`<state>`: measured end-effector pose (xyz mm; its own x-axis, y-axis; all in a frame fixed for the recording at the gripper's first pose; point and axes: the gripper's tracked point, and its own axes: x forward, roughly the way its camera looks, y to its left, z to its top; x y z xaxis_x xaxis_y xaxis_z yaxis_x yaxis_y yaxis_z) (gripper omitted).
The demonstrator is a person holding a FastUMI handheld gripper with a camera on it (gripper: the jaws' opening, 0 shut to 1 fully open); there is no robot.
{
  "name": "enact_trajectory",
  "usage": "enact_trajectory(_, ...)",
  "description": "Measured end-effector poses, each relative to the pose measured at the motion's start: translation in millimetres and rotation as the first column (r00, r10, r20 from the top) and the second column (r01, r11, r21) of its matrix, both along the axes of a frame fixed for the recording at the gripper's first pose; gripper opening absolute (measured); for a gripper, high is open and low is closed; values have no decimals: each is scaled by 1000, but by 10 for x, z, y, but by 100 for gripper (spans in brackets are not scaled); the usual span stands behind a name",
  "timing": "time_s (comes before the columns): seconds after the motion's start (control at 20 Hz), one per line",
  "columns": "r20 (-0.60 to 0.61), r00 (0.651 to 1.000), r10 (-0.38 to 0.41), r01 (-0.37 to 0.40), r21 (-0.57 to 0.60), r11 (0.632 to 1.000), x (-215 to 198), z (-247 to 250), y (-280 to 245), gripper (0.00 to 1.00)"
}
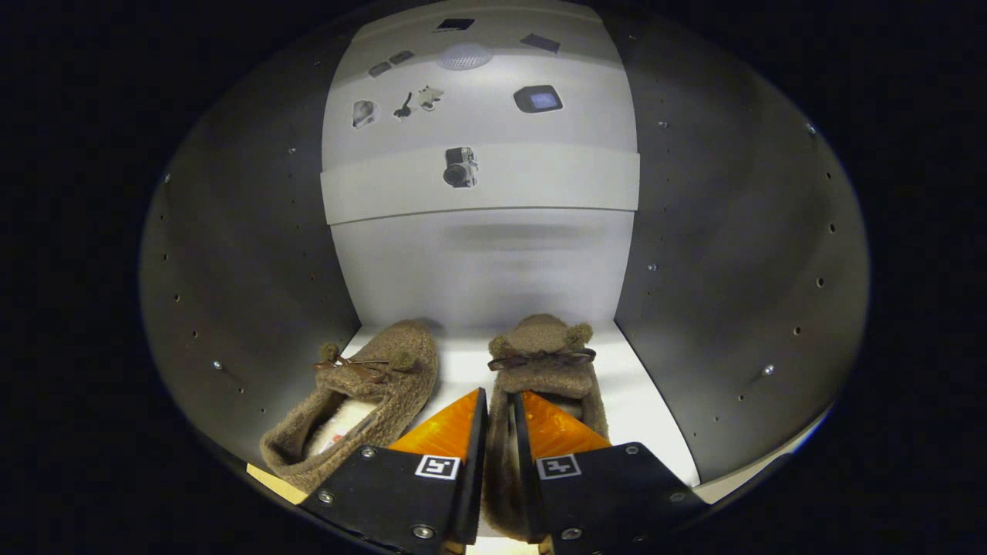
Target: Open the shoe cabinet door, grab the shoes and put them into the shoe cabinet, then close the shoe cabinet door.
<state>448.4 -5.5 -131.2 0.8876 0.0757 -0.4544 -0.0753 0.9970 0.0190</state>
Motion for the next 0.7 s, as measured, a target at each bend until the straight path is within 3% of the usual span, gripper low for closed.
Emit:
enact_trajectory(0.25,53,999,-12,12,0,1000,-324,287,25,22)
enact_trajectory(0.7,161,984,-77,83,-27,996,-1605,864,23,22)
